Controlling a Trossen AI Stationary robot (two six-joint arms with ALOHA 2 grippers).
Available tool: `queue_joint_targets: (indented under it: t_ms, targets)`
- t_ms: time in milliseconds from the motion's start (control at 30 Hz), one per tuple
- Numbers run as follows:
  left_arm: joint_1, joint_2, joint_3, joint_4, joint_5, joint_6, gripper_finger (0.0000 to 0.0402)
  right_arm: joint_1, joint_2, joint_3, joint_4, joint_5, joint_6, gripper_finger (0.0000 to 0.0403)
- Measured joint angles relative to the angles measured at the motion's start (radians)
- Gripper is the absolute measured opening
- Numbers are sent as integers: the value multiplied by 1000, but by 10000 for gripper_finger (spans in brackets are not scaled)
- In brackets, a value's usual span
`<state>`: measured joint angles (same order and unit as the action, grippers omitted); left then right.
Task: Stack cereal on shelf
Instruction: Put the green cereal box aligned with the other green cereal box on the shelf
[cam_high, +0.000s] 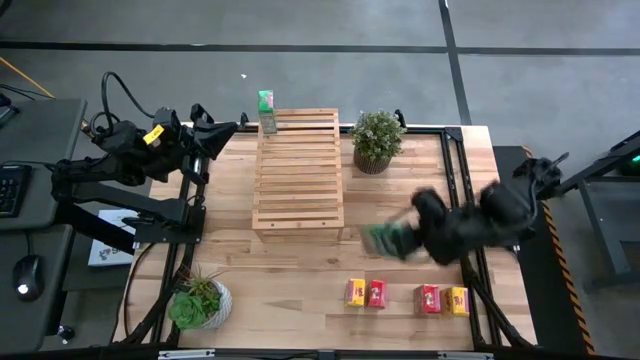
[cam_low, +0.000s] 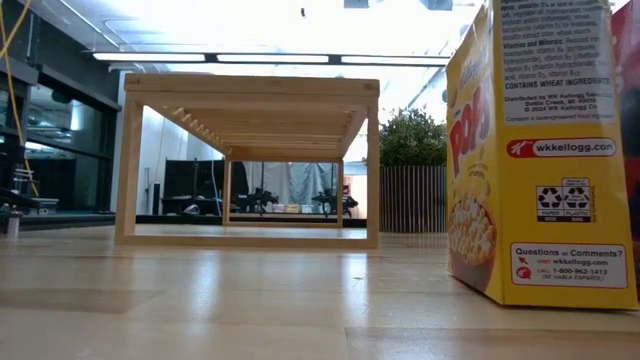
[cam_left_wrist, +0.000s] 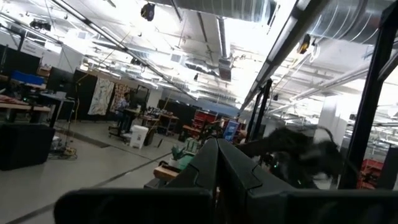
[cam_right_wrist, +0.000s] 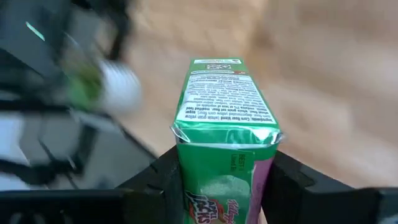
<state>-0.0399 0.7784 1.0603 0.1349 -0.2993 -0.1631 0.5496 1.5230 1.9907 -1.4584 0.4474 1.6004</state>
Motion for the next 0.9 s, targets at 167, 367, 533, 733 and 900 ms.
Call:
queue_joint_targets:
  t_ms: [167, 367, 533, 733, 900]
  targets:
    - [0, -1, 0, 7, 1, 0, 0, -263, 25, 39, 243, -17, -433, 151]
    - [0, -1, 0, 55, 1, 0, 0, -574, 95, 46, 475, -182, -693, 151]
    - [0, -1, 0, 93, 1, 0, 0, -754, 167, 46, 495, -240, -700, 151]
    - [0, -1, 0, 98, 1, 0, 0, -870, 268, 46, 530, -349, -676, 151]
    - [0, -1, 0, 99, 1, 0, 0, -942, 323, 46, 541, -402, -684, 151]
